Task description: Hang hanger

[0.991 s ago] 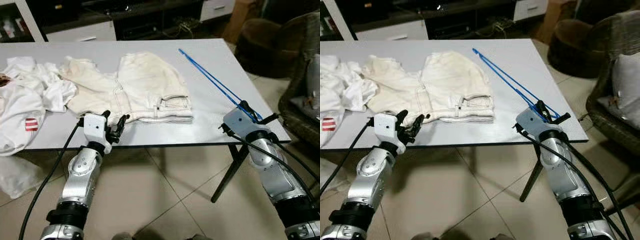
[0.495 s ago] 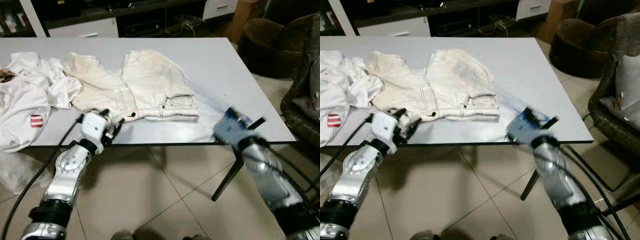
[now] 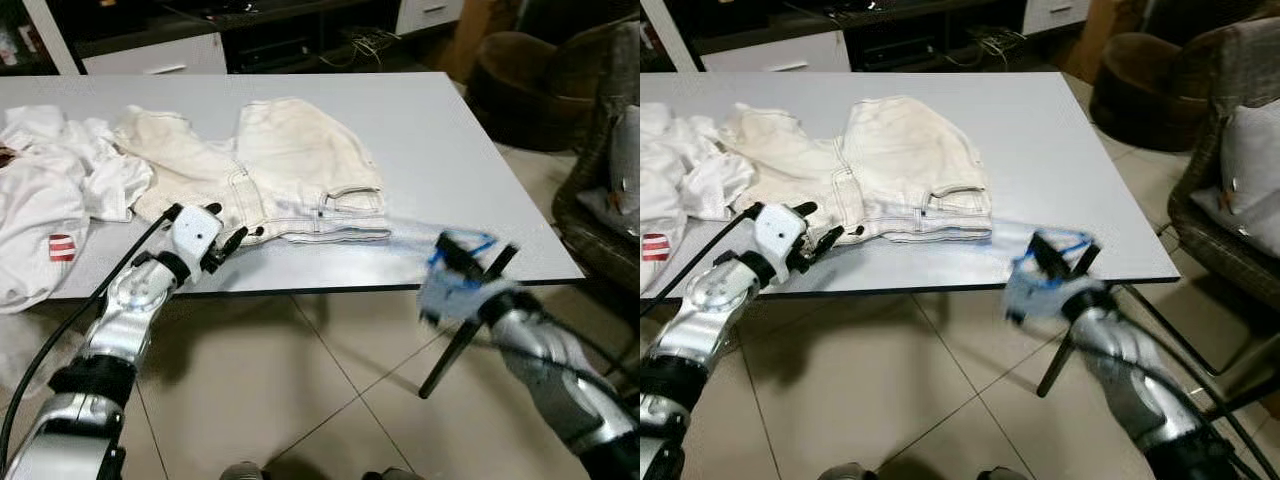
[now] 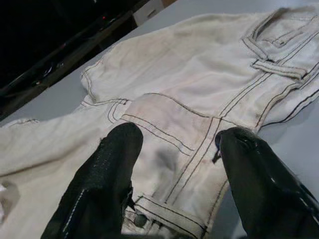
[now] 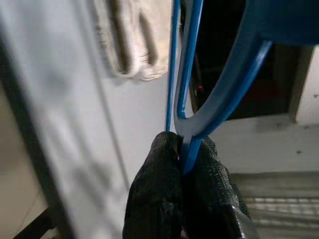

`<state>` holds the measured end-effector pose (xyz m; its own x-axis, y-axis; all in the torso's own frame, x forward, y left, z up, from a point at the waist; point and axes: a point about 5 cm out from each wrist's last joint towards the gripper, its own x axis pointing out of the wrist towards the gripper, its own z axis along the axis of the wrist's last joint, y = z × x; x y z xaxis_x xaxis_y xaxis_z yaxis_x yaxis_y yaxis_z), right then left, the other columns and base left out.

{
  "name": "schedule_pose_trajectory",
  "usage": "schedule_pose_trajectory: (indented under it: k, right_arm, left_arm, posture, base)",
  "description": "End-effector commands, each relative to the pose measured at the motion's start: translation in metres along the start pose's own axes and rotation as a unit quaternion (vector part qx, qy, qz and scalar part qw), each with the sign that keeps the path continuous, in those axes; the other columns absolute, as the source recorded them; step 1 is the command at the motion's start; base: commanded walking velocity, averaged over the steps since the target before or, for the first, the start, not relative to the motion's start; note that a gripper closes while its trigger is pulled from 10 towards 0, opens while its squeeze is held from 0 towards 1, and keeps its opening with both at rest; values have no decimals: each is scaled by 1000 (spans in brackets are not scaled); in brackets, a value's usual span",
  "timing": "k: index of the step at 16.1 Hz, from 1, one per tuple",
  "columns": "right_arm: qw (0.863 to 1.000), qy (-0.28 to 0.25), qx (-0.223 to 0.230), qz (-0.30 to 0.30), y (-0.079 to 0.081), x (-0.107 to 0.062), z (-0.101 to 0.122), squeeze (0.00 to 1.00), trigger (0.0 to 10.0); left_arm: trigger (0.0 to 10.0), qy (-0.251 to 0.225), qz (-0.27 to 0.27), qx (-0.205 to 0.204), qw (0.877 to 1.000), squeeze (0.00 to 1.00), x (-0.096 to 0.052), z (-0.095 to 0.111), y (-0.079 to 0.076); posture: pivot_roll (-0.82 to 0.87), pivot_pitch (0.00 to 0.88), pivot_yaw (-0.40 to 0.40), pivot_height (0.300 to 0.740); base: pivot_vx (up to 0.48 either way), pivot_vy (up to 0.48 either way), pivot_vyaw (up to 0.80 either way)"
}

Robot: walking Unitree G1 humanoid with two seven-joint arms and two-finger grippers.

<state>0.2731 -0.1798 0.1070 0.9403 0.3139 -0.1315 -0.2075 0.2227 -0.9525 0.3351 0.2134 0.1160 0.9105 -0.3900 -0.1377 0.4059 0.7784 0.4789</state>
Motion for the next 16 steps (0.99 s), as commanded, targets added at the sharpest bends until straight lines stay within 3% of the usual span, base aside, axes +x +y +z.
schedule_pose_trajectory:
  k: [1,2,3,6,10,14,15,16]
  right_arm:
    - [1000,-8,-6,0,0,0,3,0,10000]
    - [1000,-6,-7,0,2,0,3,0,10000]
    - [1000,5,-2,-21,-2,8,7,0,10000]
    - [1000,0,-4,-24,1,12,13,0,10000]
    - [1000,0,2,-30,0,13,16,0,10000]
    - [1000,0,-1,-31,-2,13,16,0,10000]
    - [1000,0,-1,-30,-2,12,16,0,10000]
    - [1000,0,-1,-29,-2,11,15,0,10000]
  left_arm:
    - [10000,9,-8,14,1000,0,2,0,2]
    - [10000,14,-16,15,1000,0,3,-2,1]
    - [10000,33,-57,46,997,0,4,-4,0]
    - [10000,61,-77,82,992,0,3,-7,8]
    - [10000,89,-90,83,989,0,3,-15,7]
    - [10000,136,-74,57,986,0,1,-34,-4]
    - [3686,134,-72,55,987,0,2,-34,-5]
    - [0,128,-70,54,988,0,4,-33,-6]
  posture:
    - [26,30,40,740]
    - [26,30,40,740]
    - [12,14,57,740]
    - [7,5,69,740]
    - [1,9,66,740]
    - [-5,22,52,740]
    - [-8,22,49,740]
    - [-8,22,49,740]
  base:
    - [0,0,0]
    - [0,0,0]
    - [0,0,0]
    - [0,0,0]
    - [0,0,0]
    - [0,0,0]
    - [0,0,0]
    - [0,0,0]
